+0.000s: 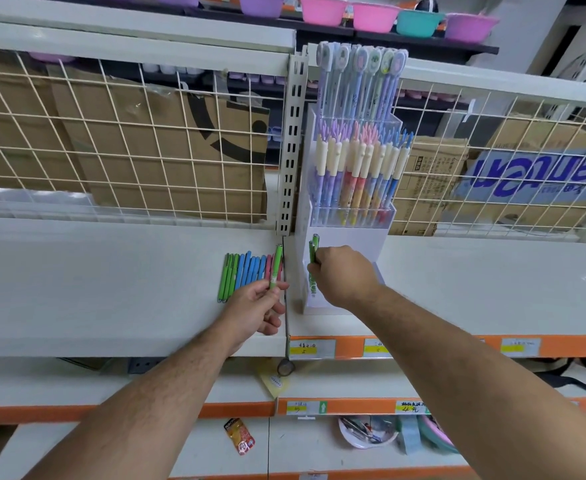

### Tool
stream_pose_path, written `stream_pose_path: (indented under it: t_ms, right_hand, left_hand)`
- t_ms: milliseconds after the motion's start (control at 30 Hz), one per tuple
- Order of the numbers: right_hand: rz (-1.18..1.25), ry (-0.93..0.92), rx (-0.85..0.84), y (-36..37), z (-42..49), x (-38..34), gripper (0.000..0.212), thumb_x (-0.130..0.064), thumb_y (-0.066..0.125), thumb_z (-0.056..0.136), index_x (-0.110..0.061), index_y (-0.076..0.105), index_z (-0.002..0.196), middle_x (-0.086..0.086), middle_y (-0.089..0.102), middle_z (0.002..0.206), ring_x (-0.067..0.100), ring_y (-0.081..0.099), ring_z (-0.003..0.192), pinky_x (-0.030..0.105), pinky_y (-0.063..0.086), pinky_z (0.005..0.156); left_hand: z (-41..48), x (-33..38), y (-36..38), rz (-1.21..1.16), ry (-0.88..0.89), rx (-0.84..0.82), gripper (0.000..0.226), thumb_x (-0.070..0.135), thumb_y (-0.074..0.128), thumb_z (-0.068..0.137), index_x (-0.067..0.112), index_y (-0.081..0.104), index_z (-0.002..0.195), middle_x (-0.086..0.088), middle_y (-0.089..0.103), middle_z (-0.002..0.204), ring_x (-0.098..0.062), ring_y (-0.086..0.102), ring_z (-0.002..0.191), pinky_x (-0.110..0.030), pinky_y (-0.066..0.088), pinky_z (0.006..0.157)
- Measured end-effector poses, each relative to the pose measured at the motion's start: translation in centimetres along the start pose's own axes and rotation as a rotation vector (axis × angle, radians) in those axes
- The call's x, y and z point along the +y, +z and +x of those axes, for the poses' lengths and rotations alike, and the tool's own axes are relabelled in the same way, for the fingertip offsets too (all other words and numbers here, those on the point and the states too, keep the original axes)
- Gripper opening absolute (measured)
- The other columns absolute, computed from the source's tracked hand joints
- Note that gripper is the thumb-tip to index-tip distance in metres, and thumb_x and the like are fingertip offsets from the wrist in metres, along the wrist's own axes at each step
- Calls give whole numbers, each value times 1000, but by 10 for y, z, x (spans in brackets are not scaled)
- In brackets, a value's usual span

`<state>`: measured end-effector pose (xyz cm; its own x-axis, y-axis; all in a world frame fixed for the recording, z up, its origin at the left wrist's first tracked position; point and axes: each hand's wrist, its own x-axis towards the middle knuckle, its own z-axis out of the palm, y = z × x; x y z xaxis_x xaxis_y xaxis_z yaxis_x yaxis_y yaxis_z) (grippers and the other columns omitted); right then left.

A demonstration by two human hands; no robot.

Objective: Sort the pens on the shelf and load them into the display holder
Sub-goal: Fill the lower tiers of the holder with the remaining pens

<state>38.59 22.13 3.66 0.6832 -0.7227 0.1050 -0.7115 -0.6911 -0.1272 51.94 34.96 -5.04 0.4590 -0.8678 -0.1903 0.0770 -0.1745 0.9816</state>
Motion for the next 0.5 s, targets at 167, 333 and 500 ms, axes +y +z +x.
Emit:
stream_pose_path:
  t_ms: [167,333,500]
  right_hand:
    - [99,35,11,6,-4,3,29,-34,49,103,-20,53,78,2,55,70,24,53,63,27,33,53]
    - [243,64,20,8,-6,3,31,-27,52,102,-14,57,74,4,58,68,22,53,60,25,30,47]
    - [327,72,36,8,-9,7,31,-23,54,101,-6,60,76,11,64,69,32,60,64,35,45,53]
  left_hand:
    - [0,0,0,-16,5,-4,21,22,54,101,32,73,105,-11,69,84,-18,65,62,-32,55,59]
    - [-1,1,0,-27,3,-8,22,22,55,101,33,73,103,-11,69,83,-19,65,63,-33,56,59]
    - [-1,1,0,-37,6,-12,22,21,55,101,32,74,101,-11,69,82,-18,64,61,-33,55,57]
